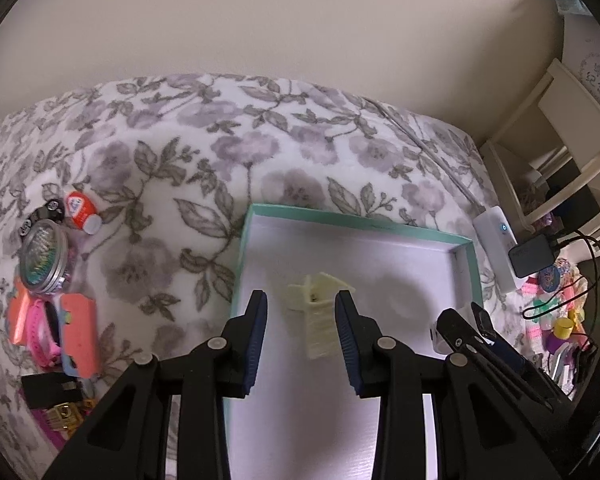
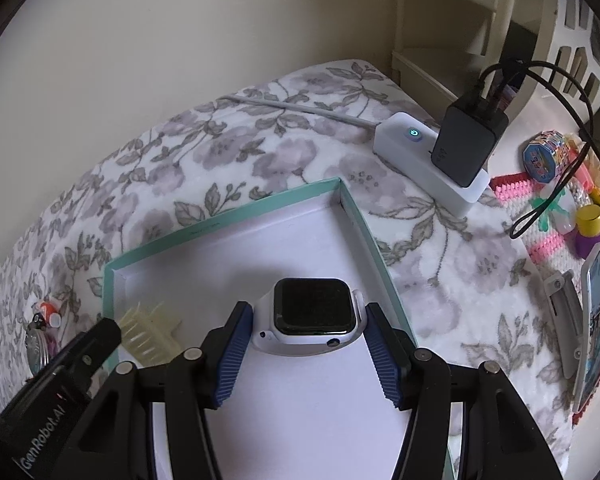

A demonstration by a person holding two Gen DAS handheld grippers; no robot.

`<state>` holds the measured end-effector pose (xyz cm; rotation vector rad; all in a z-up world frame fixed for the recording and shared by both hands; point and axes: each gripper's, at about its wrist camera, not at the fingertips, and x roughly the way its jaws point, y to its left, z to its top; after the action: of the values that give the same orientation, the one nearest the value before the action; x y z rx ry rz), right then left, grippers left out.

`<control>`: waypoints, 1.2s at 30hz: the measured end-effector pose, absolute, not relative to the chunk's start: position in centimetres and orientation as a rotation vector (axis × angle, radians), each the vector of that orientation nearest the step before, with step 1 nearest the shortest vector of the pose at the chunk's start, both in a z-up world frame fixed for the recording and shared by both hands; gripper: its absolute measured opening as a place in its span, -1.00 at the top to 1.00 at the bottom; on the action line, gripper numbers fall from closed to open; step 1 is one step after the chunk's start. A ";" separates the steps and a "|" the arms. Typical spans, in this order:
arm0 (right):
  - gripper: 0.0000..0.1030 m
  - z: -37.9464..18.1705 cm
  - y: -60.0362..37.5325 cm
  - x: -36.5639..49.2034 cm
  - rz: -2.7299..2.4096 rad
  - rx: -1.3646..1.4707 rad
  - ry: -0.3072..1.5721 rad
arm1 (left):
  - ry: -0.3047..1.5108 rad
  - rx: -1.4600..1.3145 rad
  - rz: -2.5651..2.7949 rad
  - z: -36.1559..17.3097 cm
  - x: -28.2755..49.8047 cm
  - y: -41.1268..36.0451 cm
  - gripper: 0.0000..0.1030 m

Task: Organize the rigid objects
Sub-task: 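Carry the smartwatch and cream clip over the white tray with both tools, then open both grippers to drop the clip and smartwatch into the tray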

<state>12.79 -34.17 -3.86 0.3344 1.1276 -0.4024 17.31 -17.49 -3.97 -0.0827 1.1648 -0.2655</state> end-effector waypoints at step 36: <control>-0.42 -2.0 -32.9 13.1 -0.384 0.230 1.111 | 1.184 -0.027 -0.064 -4.3 18.6 -14.1 -0.57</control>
<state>13.05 -32.85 -1.99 0.2299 1.1114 -0.3841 18.60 -14.09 -4.26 -0.0266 1.1836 -0.0636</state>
